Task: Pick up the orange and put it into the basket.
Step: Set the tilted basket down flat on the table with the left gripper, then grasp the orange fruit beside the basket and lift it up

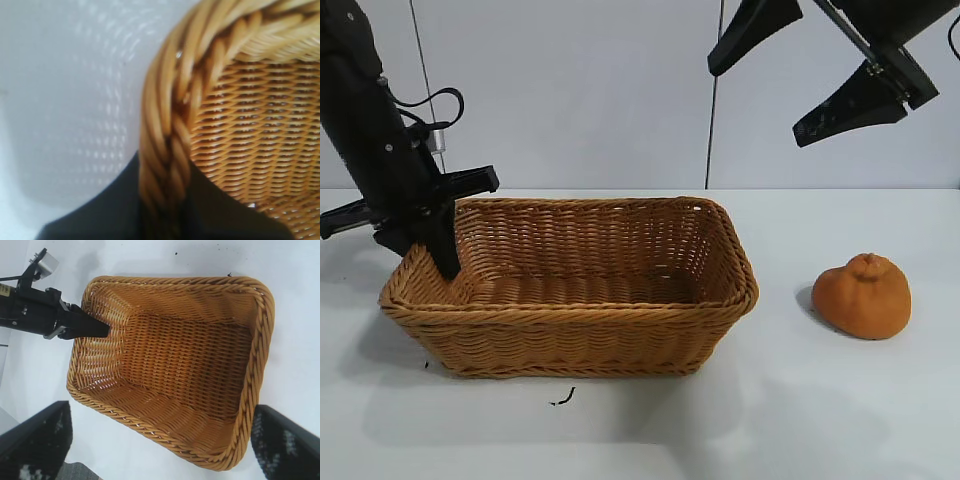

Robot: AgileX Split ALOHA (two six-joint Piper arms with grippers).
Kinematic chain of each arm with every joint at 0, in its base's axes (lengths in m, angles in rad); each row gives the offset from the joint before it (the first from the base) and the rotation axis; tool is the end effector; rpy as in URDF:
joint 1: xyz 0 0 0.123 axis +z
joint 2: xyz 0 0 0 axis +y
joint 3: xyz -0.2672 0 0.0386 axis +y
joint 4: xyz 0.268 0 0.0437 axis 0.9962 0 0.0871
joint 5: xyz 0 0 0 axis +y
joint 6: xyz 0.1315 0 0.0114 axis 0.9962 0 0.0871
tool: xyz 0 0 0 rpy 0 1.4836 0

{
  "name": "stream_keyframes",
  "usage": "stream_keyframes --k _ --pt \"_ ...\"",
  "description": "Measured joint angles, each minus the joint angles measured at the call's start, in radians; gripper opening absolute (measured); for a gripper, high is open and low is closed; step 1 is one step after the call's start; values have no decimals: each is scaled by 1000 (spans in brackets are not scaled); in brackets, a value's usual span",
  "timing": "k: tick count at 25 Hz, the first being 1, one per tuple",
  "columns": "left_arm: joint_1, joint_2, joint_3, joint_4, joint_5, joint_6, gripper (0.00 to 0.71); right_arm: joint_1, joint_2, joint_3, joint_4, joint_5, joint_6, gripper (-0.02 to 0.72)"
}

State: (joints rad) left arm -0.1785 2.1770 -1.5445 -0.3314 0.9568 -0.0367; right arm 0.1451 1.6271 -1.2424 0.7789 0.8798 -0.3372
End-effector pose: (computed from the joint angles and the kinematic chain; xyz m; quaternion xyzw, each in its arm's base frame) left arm 0.4248 -0.1123 0.0707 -0.0203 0.9896 -0.1408 0.0189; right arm 0.3632 0.1253 0.2336 -0.0418 0.9240 0.3154 0.2121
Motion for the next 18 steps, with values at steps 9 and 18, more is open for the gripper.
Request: stream_keyframes --k 9,18 --pt "0 7 -48 5 81 0 674 0 0 0 -1 0 1 696" --pt "0 -53 -278 82 239 -11 692 0 0 0 -1 0 1 696"
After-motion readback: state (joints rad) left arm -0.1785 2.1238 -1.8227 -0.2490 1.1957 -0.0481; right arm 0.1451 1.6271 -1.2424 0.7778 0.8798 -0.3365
